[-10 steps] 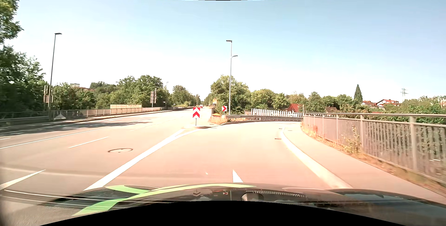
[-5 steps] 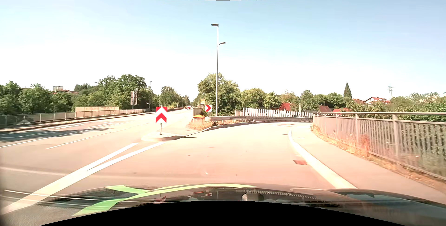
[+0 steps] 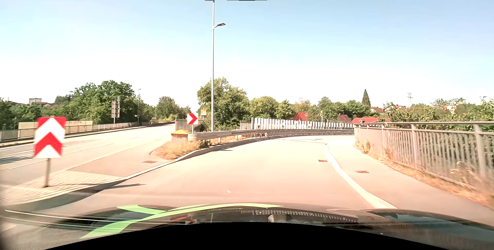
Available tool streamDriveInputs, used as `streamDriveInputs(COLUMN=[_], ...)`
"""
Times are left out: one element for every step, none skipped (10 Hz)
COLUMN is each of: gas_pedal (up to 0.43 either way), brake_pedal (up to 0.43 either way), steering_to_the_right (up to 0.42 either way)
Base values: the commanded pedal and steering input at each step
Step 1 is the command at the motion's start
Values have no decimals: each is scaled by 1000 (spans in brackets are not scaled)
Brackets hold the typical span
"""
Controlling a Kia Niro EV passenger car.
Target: Follow the waypoints while adhering to traffic rules and regulations
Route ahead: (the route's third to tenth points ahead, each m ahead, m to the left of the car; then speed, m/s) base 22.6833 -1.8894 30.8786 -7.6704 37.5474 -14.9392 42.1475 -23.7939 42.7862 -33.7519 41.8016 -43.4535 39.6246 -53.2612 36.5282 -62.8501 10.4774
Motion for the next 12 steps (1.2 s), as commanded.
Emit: streamDriveInputs(gas_pedal=[67, 39, 39, 39, 39, 39, 39, 47, 47, 47, 47, 47], brake_pedal=[0, 0, 0, 0, 0, 0, 0, 0, 0, 0, 0, 0], steering_to_the_right=[68, 69, 72, 76, 79, 80, 83, 87, 95, 103, 108, 108])
